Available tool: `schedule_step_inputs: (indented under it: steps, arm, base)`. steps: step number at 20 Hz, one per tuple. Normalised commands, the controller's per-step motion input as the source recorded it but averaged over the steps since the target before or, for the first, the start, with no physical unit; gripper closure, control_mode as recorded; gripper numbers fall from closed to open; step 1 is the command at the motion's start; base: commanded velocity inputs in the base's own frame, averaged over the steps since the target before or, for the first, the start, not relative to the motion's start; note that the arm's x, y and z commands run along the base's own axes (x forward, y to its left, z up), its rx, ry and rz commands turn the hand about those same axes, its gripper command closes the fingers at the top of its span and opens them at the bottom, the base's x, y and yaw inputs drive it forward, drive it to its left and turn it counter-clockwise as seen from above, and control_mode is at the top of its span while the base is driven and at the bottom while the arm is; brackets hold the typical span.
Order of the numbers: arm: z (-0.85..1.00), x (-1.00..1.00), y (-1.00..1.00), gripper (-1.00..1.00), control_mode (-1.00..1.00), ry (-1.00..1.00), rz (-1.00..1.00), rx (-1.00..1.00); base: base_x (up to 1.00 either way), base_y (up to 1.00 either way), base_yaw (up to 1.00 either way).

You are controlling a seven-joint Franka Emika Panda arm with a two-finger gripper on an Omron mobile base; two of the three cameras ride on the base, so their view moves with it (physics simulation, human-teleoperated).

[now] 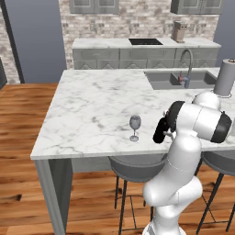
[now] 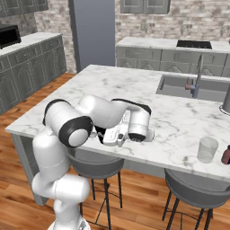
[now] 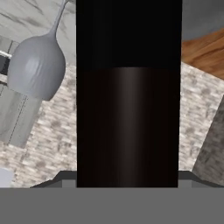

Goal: There is a wine glass and glass cup on the dining counter. Place the wine bottle next to the wine glass and the juice bottle next to the glass cup.

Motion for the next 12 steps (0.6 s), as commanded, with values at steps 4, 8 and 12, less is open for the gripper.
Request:
schedule_step_inputs:
  steps: [4,8,12]
  arm:
    - [-0.06,0.24,0.00,1.00,-1.00,0.00,0.00,0.00]
    - [-0.22,0.32,0.00,1.00,-1.00,0.00,0.00,0.00]
    - [-0.29,0.30,0.00,1.00,-1.00,0.00,0.00,0.00]
  base:
    - [0.00,0.00,0.00]
    - [0.00,0.00,0.00]
    - [0.00,0.00,0.00]
